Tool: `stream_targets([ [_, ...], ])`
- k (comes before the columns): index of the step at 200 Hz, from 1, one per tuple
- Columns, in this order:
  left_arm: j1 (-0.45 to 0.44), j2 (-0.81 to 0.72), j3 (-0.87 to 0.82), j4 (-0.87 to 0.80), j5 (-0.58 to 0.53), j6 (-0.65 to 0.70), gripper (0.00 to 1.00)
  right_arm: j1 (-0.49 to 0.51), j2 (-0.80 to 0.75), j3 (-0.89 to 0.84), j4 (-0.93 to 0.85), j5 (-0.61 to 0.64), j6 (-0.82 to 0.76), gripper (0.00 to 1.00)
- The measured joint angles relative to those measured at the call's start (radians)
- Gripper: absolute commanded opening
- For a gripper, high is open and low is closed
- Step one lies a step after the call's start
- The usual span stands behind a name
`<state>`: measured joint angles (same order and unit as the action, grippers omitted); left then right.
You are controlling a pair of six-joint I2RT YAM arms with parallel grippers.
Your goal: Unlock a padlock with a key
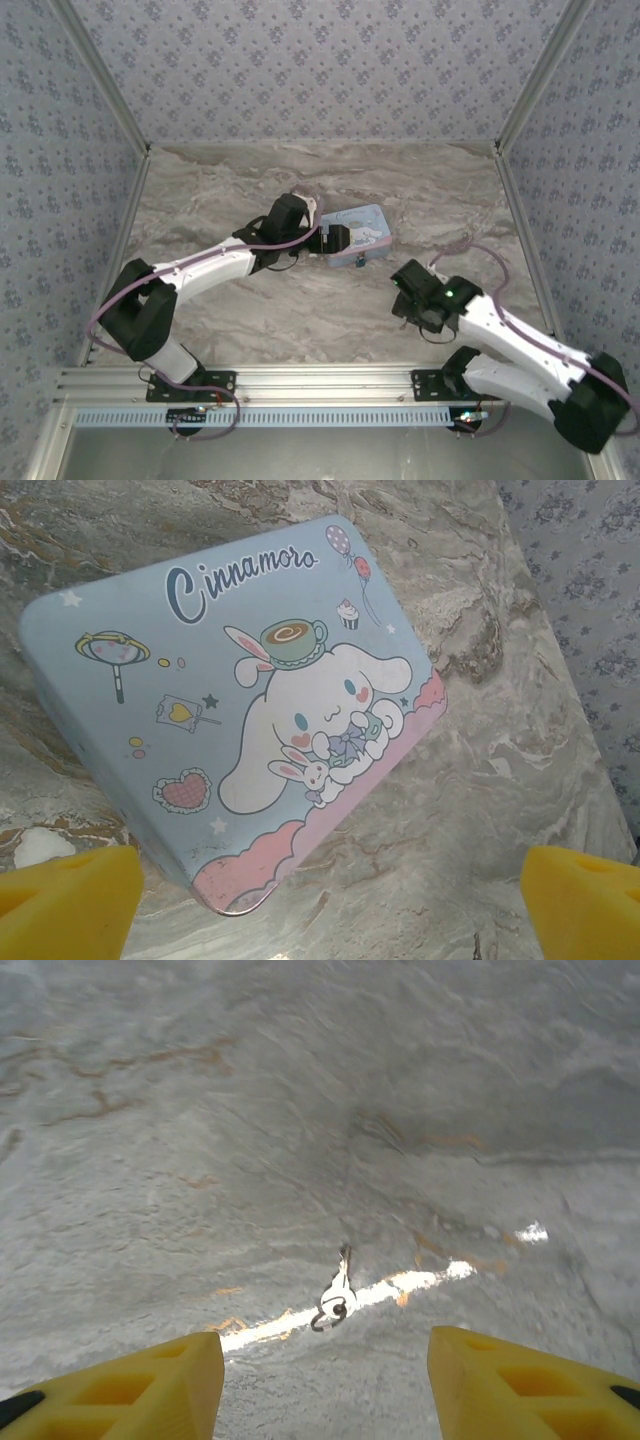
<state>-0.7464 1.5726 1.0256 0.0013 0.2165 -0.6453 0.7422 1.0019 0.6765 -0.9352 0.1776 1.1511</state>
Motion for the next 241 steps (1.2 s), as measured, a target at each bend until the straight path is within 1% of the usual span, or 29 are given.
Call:
stream_targets([
  [31,0.000,-0.006,-0.002,-0.006,-0.009,0.008,0.98,0.019,0.223,0.121,-0.041,-0.013,0.112,0.51],
  [48,0.000,-0.016,-0.004,-0.010,-0.017,0.009,0.98,0.026,0.284,0.132,-0.026,-0.032,0.158,0.50],
  [57,0.000,-0.024,-0.006,-0.011,-0.023,0.013,0.98,0.027,0.304,0.131,-0.026,-0.038,0.185,0.48],
  [93,0.000,-0.048,-0.019,-0.025,-0.039,0.026,0.98,0.027,0.316,0.120,-0.018,-0.039,0.274,0.48],
  [97,0.000,-0.048,-0.019,-0.027,-0.040,0.027,0.98,0.027,0.316,0.115,-0.013,-0.040,0.280,0.45],
  [106,0.000,-0.048,-0.021,-0.029,-0.047,0.028,0.98,0.025,0.316,0.099,0.000,-0.045,0.296,0.45],
  [153,0.000,-0.049,-0.021,-0.032,-0.050,0.034,0.99,0.018,0.329,0.048,0.032,-0.069,0.343,0.44],
  [177,0.000,-0.049,-0.021,-0.032,-0.050,0.034,0.99,0.008,0.330,0.033,0.053,-0.070,0.354,0.37],
  [210,0.000,-0.049,-0.021,-0.034,-0.050,0.034,0.99,-0.009,0.342,0.002,0.080,-0.081,0.362,0.36],
  [220,0.000,-0.049,-0.021,-0.035,-0.049,0.034,0.99,-0.010,0.343,-0.005,0.082,-0.083,0.364,0.31],
  [237,0.000,-0.049,-0.021,-0.036,-0.049,0.034,0.99,-0.010,0.343,-0.014,0.090,-0.089,0.371,0.31],
  [241,0.000,-0.049,-0.021,-0.036,-0.049,0.034,0.99,-0.010,0.343,-0.016,0.094,-0.089,0.372,0.29],
])
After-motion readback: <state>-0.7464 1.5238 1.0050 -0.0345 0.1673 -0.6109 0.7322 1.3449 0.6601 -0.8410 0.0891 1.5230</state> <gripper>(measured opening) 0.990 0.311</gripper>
